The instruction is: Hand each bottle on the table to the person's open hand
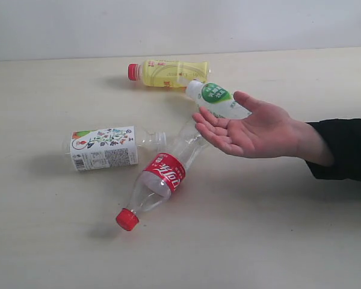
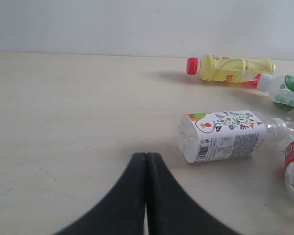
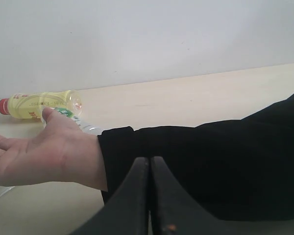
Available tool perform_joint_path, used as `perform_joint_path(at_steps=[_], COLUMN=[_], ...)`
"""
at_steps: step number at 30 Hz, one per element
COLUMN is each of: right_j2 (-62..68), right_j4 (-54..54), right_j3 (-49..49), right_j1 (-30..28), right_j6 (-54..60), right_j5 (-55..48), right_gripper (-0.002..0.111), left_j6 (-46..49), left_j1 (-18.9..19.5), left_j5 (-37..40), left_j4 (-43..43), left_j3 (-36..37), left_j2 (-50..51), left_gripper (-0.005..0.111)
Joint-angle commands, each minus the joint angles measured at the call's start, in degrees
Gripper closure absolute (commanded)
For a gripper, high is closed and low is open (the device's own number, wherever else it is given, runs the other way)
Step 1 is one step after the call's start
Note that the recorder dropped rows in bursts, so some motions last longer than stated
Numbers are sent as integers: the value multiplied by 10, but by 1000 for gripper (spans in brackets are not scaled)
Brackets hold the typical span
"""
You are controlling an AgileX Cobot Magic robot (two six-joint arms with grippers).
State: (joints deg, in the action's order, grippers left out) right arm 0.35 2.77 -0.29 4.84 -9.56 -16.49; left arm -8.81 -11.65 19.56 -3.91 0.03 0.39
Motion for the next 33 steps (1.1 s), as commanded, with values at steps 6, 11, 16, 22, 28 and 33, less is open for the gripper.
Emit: perform_joint_path(at_steps=[6,11,16,22,28,33], right_j2=[-4,-4,-4,-4,-4,-4], right_j4=[2,2,2,2,2,2], right_j3=[3,3,3,3,3,3], right_j1=[-2,-2,-2,-2,-2,-2], right_j6=[4,4,4,4,4,4], right_j5=[3,3,3,3,3,3], right_gripper=[108,108,108,108,108,108], left_j6=[-1,7,-124,-218,-214,-57], left_j1=[-4,-4,-4,-4,-3,-3], left_j5=[-3,-62,-274,-469,-692,-705], left_j4=[0,-14,13,14,160,262], left_j3=[0,0,0,0,-22,-156], left_j2=[-4,-4,-4,-4,5,104], left_gripper=[107,107,107,107,107,107])
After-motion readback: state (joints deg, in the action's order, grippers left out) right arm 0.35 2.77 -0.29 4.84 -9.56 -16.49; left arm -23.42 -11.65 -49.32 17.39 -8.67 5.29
